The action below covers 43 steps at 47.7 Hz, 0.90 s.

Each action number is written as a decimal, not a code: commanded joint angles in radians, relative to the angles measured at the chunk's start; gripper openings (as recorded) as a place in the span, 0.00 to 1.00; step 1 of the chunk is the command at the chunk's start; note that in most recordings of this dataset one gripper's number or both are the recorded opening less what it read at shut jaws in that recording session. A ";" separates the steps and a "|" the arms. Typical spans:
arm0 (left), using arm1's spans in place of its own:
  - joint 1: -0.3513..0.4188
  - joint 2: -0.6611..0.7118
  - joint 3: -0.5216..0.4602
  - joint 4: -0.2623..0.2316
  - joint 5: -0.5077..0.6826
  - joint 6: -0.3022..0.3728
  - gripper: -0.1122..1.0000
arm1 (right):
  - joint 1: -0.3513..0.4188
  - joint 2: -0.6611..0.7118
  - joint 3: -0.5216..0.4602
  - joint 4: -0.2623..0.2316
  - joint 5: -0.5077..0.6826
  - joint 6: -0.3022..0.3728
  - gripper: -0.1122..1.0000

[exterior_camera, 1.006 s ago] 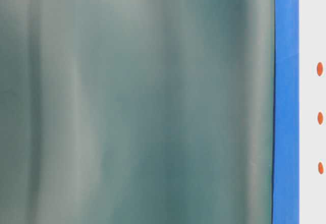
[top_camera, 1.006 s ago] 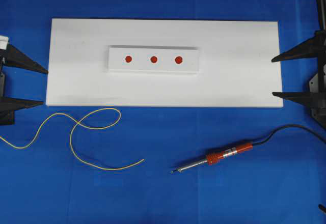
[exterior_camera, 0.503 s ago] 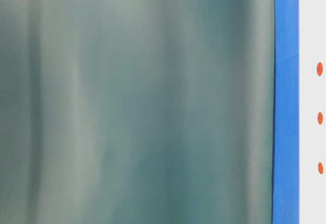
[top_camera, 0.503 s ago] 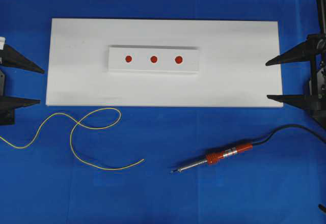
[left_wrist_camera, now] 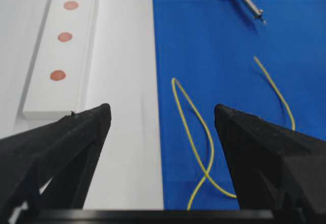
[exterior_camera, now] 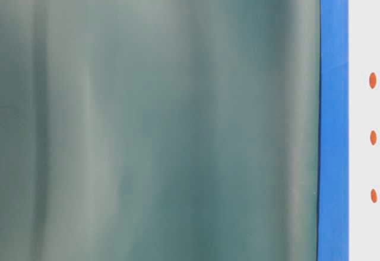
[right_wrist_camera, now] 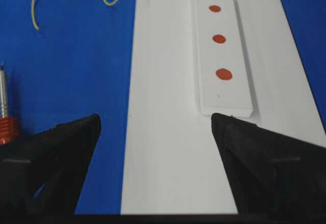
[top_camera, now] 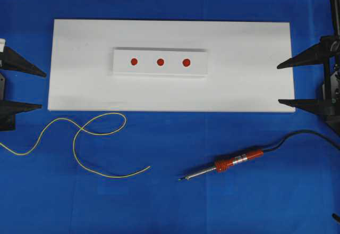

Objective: Touch the tip of the soldering iron to the tip of the solder at the mark.

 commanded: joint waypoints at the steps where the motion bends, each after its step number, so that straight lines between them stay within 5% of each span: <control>1: 0.002 0.006 -0.015 0.002 -0.005 -0.002 0.80 | -0.002 0.009 -0.014 0.002 -0.008 0.002 0.89; 43: 0.003 0.006 -0.015 0.002 0.003 -0.002 0.79 | -0.002 0.009 -0.014 0.000 -0.008 0.002 0.89</control>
